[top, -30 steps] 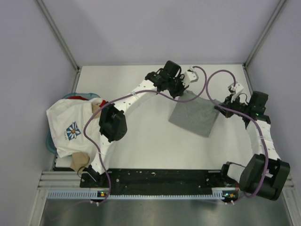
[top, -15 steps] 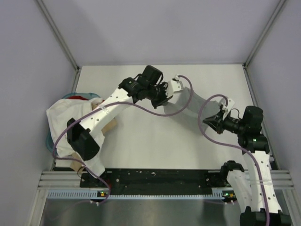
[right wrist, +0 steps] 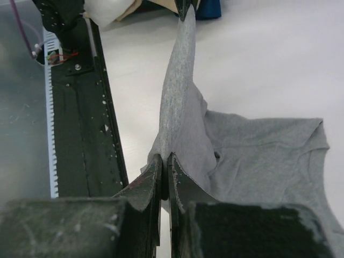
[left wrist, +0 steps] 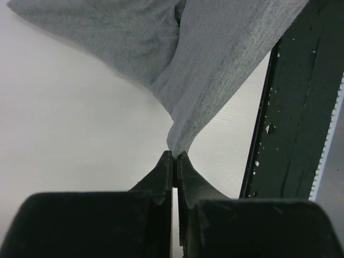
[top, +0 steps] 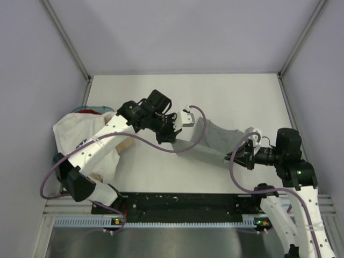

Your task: Fold and stack the t-shirts

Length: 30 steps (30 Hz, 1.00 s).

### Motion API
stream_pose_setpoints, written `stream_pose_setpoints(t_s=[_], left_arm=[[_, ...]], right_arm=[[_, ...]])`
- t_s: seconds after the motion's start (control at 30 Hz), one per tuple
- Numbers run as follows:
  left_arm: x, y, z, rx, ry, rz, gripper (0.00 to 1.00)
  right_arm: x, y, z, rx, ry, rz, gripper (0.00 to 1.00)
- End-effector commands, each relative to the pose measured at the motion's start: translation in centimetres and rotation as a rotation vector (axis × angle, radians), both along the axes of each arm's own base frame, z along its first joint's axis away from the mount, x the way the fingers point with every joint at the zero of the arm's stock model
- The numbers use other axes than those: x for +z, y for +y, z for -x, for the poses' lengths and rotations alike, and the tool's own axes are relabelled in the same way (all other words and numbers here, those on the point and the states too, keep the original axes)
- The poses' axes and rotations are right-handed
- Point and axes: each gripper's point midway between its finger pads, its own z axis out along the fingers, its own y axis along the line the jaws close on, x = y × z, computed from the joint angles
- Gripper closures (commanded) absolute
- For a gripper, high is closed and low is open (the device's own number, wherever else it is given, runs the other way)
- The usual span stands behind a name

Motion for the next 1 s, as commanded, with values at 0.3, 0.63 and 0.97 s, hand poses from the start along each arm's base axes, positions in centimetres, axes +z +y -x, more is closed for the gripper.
stream_pose_setpoints(t_s=[0.3,0.63,0.97], left_arm=[[0.5,3.0,3.8,-0.019,0.063,-0.031,1.00],[-0.2,2.3,2.9,-0.047,0.082,-0.062,1.00],[-1.1,-1.7,-1.2,-0.066,0.107,-0.052,1.00]], right_arm=[[5.0,3.3,1.7,0.080,0.245,-0.216,1.00],[0.2,4.4,4.3,-0.049,0.736,-0.241,1.00],[-4.5,0.9,-1.3,-0.476,0.885,-0.205,1.00]])
